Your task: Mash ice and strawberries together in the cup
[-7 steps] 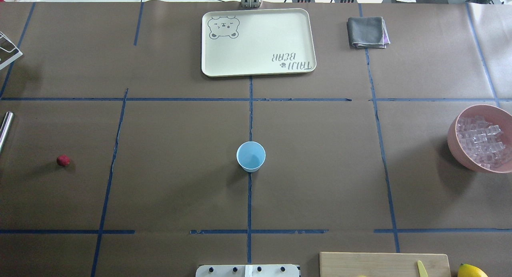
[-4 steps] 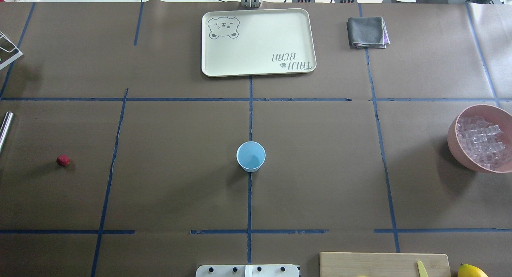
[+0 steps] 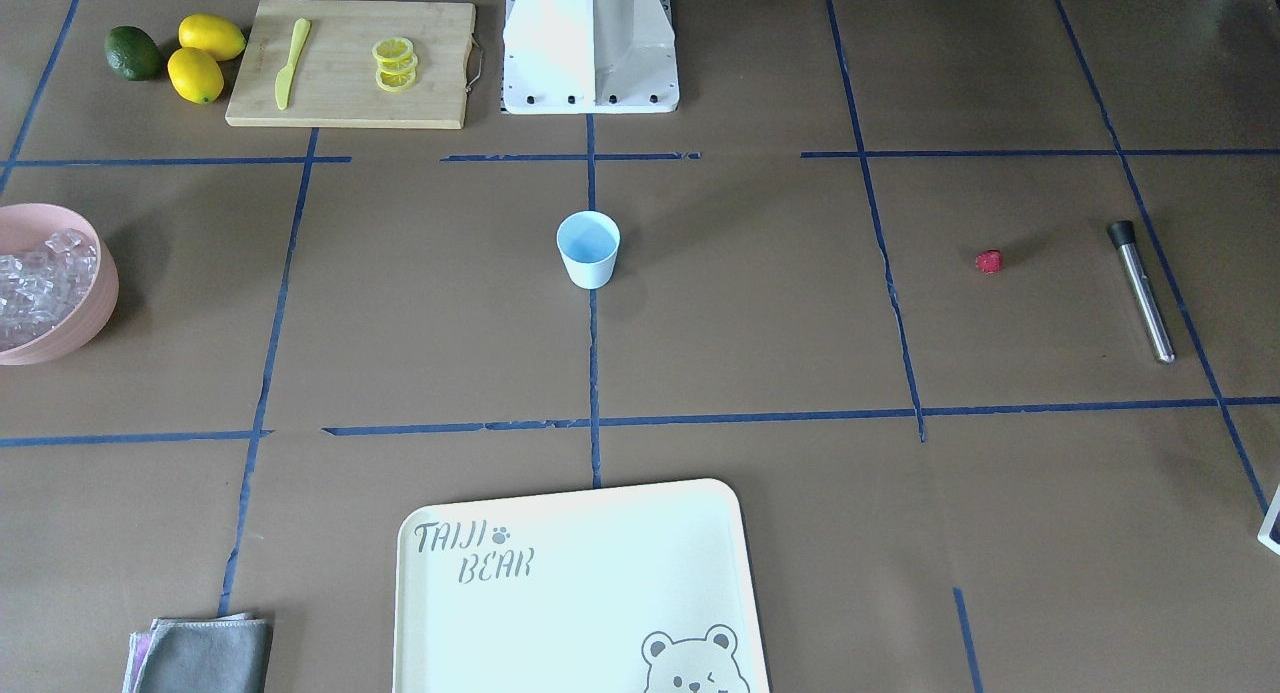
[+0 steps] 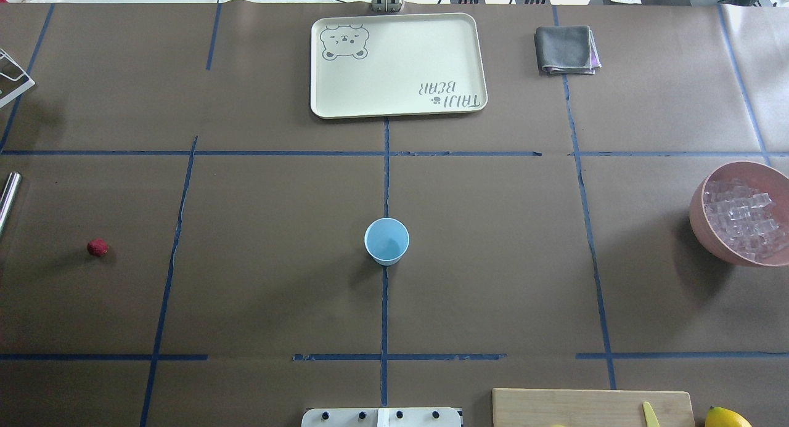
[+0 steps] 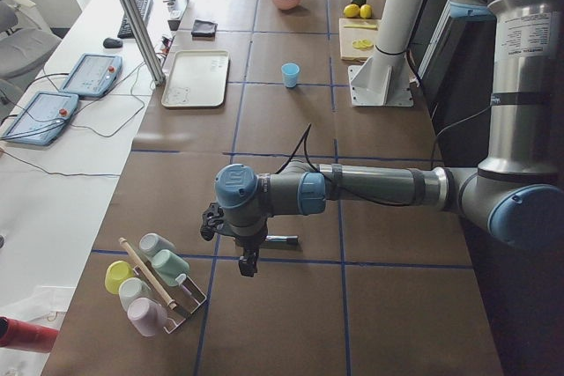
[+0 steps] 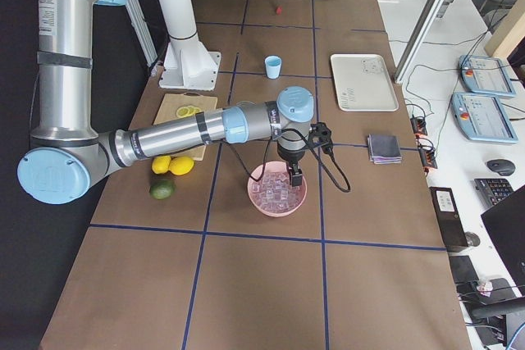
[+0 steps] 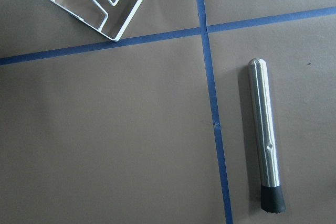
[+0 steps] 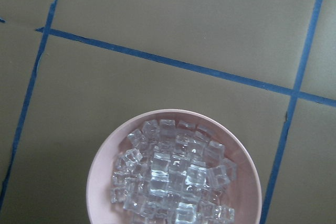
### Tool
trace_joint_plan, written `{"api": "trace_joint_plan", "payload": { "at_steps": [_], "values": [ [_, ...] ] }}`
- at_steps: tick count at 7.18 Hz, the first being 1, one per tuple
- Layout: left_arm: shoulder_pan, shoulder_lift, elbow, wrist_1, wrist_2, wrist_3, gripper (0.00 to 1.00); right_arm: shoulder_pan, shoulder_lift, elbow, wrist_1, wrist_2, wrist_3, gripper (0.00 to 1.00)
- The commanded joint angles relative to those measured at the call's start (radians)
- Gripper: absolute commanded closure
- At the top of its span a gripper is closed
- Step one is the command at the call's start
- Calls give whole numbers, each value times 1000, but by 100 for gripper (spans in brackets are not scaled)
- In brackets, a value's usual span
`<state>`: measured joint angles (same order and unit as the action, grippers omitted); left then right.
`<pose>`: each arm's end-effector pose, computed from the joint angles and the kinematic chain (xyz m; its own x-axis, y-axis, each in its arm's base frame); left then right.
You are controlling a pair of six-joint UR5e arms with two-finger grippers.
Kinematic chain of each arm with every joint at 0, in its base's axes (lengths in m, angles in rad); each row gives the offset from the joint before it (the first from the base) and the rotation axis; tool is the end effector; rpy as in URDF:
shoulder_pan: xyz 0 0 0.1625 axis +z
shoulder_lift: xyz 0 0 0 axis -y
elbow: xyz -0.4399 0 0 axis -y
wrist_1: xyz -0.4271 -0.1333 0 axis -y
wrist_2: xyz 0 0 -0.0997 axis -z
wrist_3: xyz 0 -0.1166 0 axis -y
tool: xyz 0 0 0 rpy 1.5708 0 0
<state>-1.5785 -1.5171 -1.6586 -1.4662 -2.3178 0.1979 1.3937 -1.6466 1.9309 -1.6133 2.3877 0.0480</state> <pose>-0.0579 -0.4962 0.6796 0.7205 0.1437 -0.6784 -0.1366 0.9885 0.0642 -0.0392 -0.4934 0.5350 0.6505 -0.2462 0.7185 0.1400 0.9687 0.2052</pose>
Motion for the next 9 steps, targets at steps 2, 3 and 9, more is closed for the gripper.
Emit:
{"api": "trace_joint_plan", "payload": {
  "at_steps": [2,3,9],
  "values": [
    [0,0,3,-3,0,0,0,-157,-31,-1,269,-88,342,2],
    [0,0,3,-5,1,0,0,-192,-47,-7,307,-123,361,3],
    [0,0,2,-6,2,0,0,-275,-45,-89,309,-174,259,22]
  ]
}}
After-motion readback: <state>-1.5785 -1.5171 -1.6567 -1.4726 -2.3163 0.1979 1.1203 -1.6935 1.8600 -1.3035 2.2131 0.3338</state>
